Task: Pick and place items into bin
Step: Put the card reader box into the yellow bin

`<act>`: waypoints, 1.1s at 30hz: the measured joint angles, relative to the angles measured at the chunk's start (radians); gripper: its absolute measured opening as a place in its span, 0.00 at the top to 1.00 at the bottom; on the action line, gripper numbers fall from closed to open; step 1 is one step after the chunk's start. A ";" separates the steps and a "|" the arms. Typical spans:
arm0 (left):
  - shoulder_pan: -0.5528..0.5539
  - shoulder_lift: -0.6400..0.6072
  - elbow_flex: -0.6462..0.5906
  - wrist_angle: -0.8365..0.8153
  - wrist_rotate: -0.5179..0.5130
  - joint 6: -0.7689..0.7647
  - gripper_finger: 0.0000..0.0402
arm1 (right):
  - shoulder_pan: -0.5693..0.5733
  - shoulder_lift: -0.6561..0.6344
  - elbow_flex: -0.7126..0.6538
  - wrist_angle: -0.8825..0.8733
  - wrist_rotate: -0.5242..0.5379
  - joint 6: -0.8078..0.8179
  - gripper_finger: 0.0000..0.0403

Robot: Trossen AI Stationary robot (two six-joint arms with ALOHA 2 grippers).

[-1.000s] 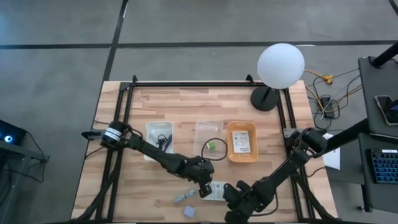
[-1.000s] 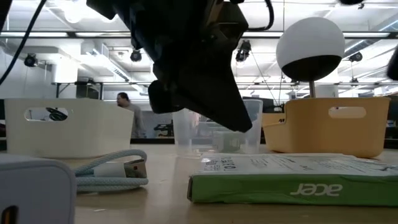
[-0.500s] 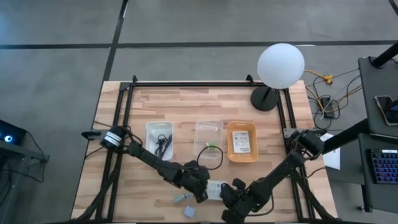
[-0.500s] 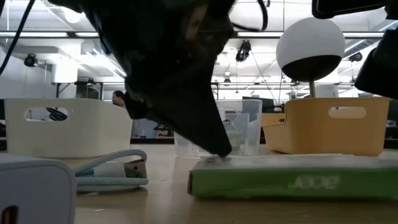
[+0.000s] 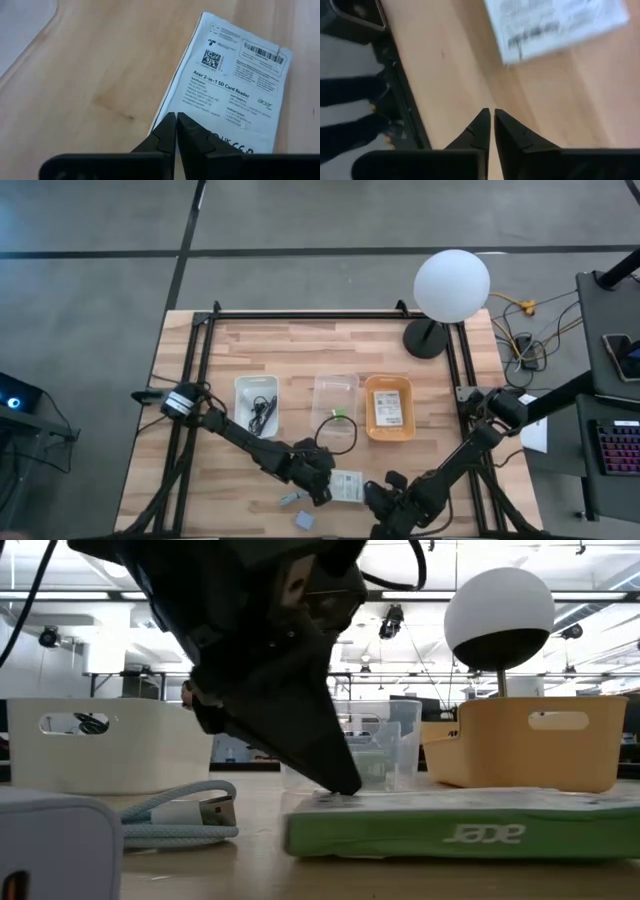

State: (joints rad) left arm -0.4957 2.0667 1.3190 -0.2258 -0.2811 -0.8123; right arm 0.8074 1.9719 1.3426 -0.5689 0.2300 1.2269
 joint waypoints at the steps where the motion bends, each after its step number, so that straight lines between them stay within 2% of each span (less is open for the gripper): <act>1: -0.001 0.000 0.000 -0.016 0.003 -0.013 1.00 | 0.000 0.005 0.000 0.008 -0.021 -0.004 0.96; 5: -0.002 -0.002 -0.003 -0.071 0.011 -0.063 1.00 | -0.009 0.041 0.000 0.081 -0.038 -0.063 0.88; 10: 0.016 -0.007 -0.007 -0.063 0.033 -0.095 1.00 | -0.047 0.079 0.013 0.094 0.062 -0.187 0.74; 14: 0.030 -0.007 -0.015 -0.058 0.068 -0.098 1.00 | -0.063 0.105 0.027 0.095 0.134 -0.370 0.65; 19: 0.036 -0.007 -0.018 -0.059 0.080 -0.099 1.00 | -0.063 0.130 0.031 0.096 0.137 -0.508 0.58; 21: 0.039 -0.007 -0.021 -0.055 0.090 -0.099 1.00 | -0.056 0.135 0.033 0.092 0.166 -0.584 0.56; 26: 0.051 -0.004 -0.050 -0.021 0.123 -0.105 1.00 | -0.037 0.143 0.037 0.057 0.379 -0.755 0.54; 33: 0.055 -0.004 -0.087 0.053 0.189 -0.176 1.00 | -0.040 0.143 0.034 0.041 0.467 -0.763 0.54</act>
State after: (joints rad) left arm -0.4404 2.0624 1.2316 -0.1730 -0.0926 -0.9878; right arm 0.7673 2.1151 1.3769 -0.5278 0.6975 0.4637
